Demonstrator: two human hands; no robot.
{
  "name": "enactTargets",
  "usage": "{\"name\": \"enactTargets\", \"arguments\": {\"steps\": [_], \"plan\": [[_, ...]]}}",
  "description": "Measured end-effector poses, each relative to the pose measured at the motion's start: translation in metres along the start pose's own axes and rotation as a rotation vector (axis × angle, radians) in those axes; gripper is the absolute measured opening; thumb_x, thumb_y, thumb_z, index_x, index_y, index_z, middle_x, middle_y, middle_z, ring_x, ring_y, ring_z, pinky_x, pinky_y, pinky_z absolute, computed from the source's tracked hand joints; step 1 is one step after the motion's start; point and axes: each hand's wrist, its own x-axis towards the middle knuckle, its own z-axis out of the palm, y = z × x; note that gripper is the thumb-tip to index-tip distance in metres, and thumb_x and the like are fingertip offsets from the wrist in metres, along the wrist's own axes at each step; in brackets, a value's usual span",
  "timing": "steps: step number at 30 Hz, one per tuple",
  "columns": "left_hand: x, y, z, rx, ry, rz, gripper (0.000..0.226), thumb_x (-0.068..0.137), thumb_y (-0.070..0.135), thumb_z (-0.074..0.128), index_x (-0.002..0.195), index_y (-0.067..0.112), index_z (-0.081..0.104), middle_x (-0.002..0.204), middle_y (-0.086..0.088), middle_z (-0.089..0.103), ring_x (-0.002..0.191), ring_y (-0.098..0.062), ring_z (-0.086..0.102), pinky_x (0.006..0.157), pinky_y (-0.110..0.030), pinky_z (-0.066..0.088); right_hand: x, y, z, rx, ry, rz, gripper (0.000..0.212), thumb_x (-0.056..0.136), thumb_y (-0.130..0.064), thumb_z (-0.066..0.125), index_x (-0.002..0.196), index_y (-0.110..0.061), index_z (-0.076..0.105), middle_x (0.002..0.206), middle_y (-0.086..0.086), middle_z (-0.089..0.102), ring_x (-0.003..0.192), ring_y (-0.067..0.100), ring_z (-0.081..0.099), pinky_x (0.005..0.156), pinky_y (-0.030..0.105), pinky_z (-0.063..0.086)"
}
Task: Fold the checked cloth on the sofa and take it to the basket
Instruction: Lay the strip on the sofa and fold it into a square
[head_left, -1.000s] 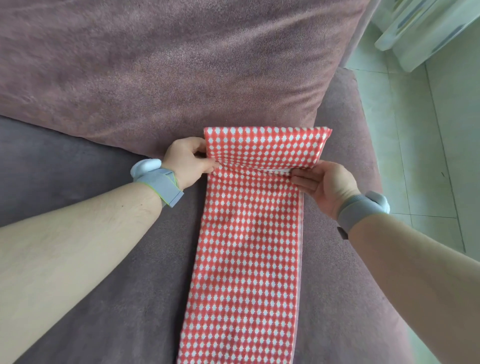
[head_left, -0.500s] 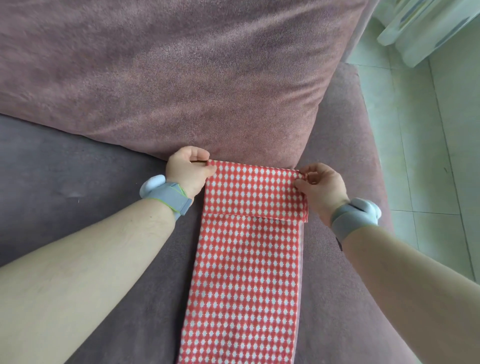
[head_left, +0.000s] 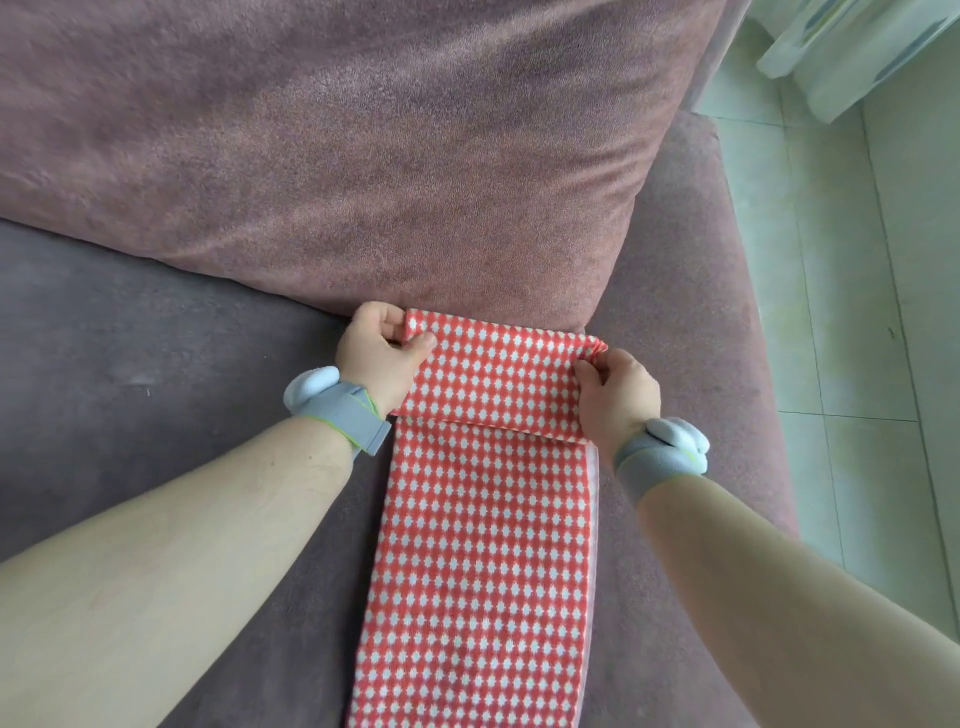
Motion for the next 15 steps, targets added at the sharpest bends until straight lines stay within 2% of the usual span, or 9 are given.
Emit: {"name": "enactTargets", "arguments": {"steps": [2,3,5,6,7,9,11,13,15], "plan": [[-0.011,-0.001,-0.001,0.182,0.072,0.085,0.036,0.076,0.028,0.074,0.101,0.015,0.052,0.099,0.0,0.053,0.087,-0.019,0.057,0.084,-0.032,0.045,-0.004,-0.005,-0.005,-0.017,0.072,0.006,0.022,0.091,-0.03,0.058,0.104,-0.013,0.061,0.101,0.007,0.063,0.091,0.031,0.061,0.072,0.03,0.042],[-0.019,-0.002,-0.001,0.303,0.149,0.234,0.036,0.076,0.029,0.072,0.101,0.014,0.051,0.107,-0.006,0.049,0.095,-0.025,0.053,0.087,-0.034,0.041,-0.011,-0.007,-0.007,-0.012,0.162,-0.036,0.026,0.089,-0.029,0.059,0.109,-0.012,0.058,0.111,0.011,0.059,0.095,0.033,0.059,0.075,0.034,0.044],[-0.038,-0.007,0.004,0.495,0.197,0.644,0.03,0.076,0.031,0.064,0.097,0.015,0.05,0.114,-0.011,0.045,0.103,-0.03,0.045,0.089,-0.041,0.036,-0.035,-0.008,-0.002,-0.085,0.303,-0.308,0.037,0.086,-0.029,0.057,0.118,-0.011,0.054,0.125,0.018,0.052,0.108,0.038,0.055,0.087,0.045,0.046],[-0.047,-0.013,0.009,0.568,0.116,0.812,0.029,0.078,0.033,0.059,0.1,0.016,0.052,0.119,-0.009,0.045,0.109,-0.03,0.044,0.093,-0.044,0.034,-0.05,-0.007,0.006,-0.172,0.267,-0.487,0.043,0.087,-0.032,0.053,0.125,-0.013,0.051,0.134,0.019,0.048,0.119,0.038,0.05,0.097,0.05,0.041],[-0.053,-0.022,0.016,0.645,0.013,0.904,0.033,0.08,0.036,0.056,0.107,0.017,0.054,0.128,-0.008,0.045,0.12,-0.031,0.042,0.1,-0.046,0.032,-0.065,0.0,0.016,-0.273,0.148,-0.622,0.05,0.089,-0.037,0.047,0.135,-0.017,0.046,0.145,0.017,0.041,0.133,0.036,0.039,0.107,0.051,0.032],[-0.05,-0.038,0.023,0.825,-0.126,0.911,0.054,0.085,0.043,0.048,0.13,0.014,0.051,0.149,-0.008,0.038,0.139,-0.03,0.032,0.112,-0.048,0.023,-0.069,0.015,0.024,-0.467,-0.119,-0.681,0.063,0.095,-0.053,0.028,0.152,-0.027,0.021,0.163,0.006,0.014,0.15,0.026,0.006,0.12,0.047,0.007],[-0.037,-0.055,0.03,1.007,-0.186,0.872,0.067,0.089,0.05,0.038,0.144,0.012,0.037,0.157,-0.005,0.021,0.145,-0.026,0.019,0.116,-0.049,0.018,-0.048,0.034,0.03,-0.605,-0.253,-0.622,0.068,0.093,-0.064,0.009,0.152,-0.034,-0.01,0.163,-0.008,-0.011,0.146,0.014,-0.022,0.119,0.046,-0.011],[-0.029,-0.064,0.036,1.063,-0.239,0.851,0.071,0.09,0.053,0.033,0.149,0.013,0.026,0.158,-0.005,0.014,0.146,-0.025,0.012,0.117,-0.049,0.014,-0.03,0.045,0.038,-0.663,-0.298,-0.605,0.069,0.09,-0.069,0.002,0.146,-0.038,-0.025,0.157,-0.015,-0.025,0.141,0.009,-0.031,0.117,0.044,-0.017],[-0.024,-0.066,0.04,1.073,-0.283,0.829,0.072,0.089,0.053,0.031,0.149,0.014,0.023,0.158,-0.006,0.017,0.146,-0.025,0.012,0.117,-0.049,0.012,-0.021,0.044,0.041,-0.686,-0.342,-0.579,0.07,0.088,-0.072,0.0,0.142,-0.039,-0.03,0.151,-0.017,-0.032,0.139,0.008,-0.034,0.117,0.044,-0.019]]}}
